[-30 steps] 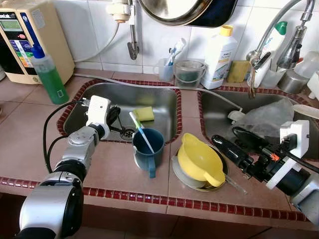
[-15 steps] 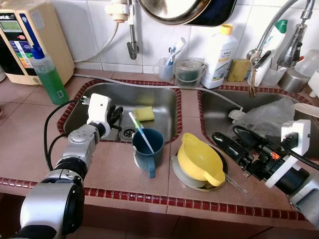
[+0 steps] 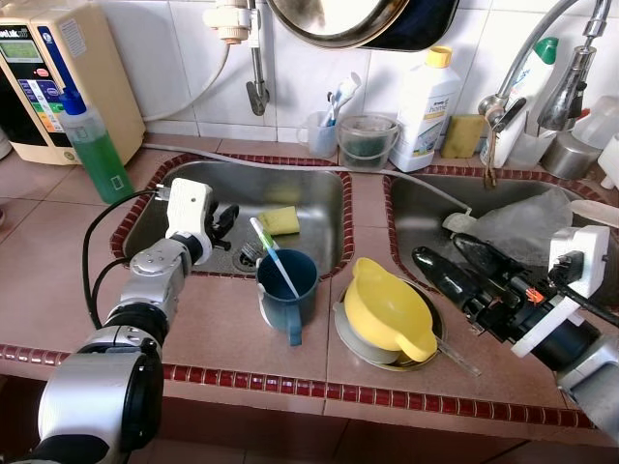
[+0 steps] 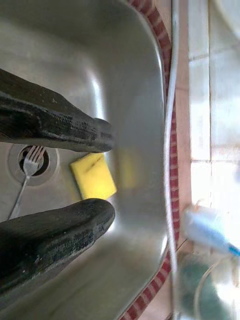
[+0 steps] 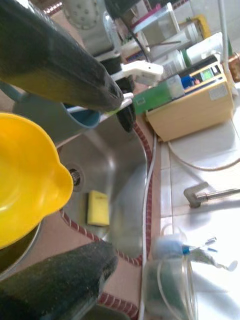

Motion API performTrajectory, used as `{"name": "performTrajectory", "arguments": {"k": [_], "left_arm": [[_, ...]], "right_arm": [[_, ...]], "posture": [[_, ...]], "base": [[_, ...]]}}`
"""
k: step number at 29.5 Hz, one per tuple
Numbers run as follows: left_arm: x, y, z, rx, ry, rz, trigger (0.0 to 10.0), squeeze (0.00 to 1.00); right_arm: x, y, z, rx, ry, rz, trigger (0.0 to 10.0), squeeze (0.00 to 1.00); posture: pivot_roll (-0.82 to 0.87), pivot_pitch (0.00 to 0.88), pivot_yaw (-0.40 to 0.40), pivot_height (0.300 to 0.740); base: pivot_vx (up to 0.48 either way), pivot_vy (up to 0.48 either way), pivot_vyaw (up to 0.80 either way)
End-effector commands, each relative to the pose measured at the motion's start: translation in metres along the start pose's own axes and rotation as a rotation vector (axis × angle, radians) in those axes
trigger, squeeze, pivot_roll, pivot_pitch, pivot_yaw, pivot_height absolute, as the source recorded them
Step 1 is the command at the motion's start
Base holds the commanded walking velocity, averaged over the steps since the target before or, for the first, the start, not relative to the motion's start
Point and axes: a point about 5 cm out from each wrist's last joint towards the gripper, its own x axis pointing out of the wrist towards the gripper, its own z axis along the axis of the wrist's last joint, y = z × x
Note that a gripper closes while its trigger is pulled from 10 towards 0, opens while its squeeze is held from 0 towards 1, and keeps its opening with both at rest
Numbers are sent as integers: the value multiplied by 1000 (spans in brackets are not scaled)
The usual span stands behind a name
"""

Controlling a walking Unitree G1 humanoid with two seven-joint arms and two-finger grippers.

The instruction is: Kitchen organization

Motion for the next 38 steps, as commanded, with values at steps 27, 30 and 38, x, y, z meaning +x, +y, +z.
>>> {"name": "performTrajectory", "arguments": {"k": [27,30,38], "left_arm": [[-44,28,11,151,-104,16,10000,0],[-49,31,13,150,-123,43,10000,0],[-63,26,17,57,-151,40,10000,1000]], "right_arm": [[45,-9,-36,-230,-149,-201,10000,0],[46,-11,-35,-232,-156,-207,10000,0],[54,-15,-36,-231,-173,-207,10000,0]], "posture": [[18,0,1,740],[32,0,-4,740],[60,0,-19,740]], "base": [[0,0,0],[0,0,0],[0,0,0]]}}
